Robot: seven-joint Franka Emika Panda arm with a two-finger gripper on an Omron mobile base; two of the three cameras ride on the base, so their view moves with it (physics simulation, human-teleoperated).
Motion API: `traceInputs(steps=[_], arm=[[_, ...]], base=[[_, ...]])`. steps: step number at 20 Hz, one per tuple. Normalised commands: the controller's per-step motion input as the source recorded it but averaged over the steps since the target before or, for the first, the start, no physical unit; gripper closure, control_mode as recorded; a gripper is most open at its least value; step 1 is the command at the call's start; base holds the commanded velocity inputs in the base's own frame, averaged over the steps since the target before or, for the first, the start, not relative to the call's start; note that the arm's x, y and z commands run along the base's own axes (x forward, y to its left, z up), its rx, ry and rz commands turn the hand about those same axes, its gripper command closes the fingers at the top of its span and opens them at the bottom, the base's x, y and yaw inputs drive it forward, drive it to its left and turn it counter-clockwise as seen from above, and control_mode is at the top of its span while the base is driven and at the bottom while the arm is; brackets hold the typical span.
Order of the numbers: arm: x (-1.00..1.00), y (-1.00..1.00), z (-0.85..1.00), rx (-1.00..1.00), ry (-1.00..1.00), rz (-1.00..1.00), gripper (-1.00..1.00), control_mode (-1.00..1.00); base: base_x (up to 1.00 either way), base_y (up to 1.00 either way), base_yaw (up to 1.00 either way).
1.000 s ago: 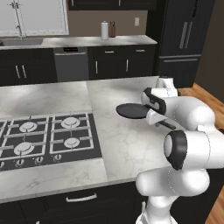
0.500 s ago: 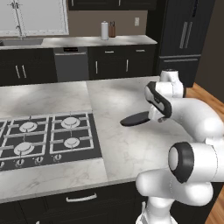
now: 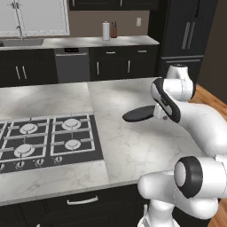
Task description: Place both pans onto different burners. Then place the lime and the chicken drumstick on different pans.
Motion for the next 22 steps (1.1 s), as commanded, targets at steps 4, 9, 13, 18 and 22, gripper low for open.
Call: traceInputs(steps=[4, 9, 13, 18, 22], arm=[[-0.06, 0.00, 0.17, 0.00, -0.09, 0.02, 1.00, -1.00], [-0.01, 0.00, 0.11, 0.02, -0.04, 0.01, 1.00, -1.00], [-0.03, 0.00, 0.10, 0.09, 0.00, 0.00, 1.00, -1.00], [-0.16, 0.00, 0.01, 0.11, 0.00, 0.04, 1.00, -1.00], [-0.12, 0.00, 0.00, 0.13, 0.00, 0.05, 1.00, -1.00]], base=[[0.00, 0.00, 0.00], [0.00, 0.00, 0.00], [0.00, 0.00, 0.00], [0.00, 0.00, 0.00], [0.00, 0.00, 0.00]])
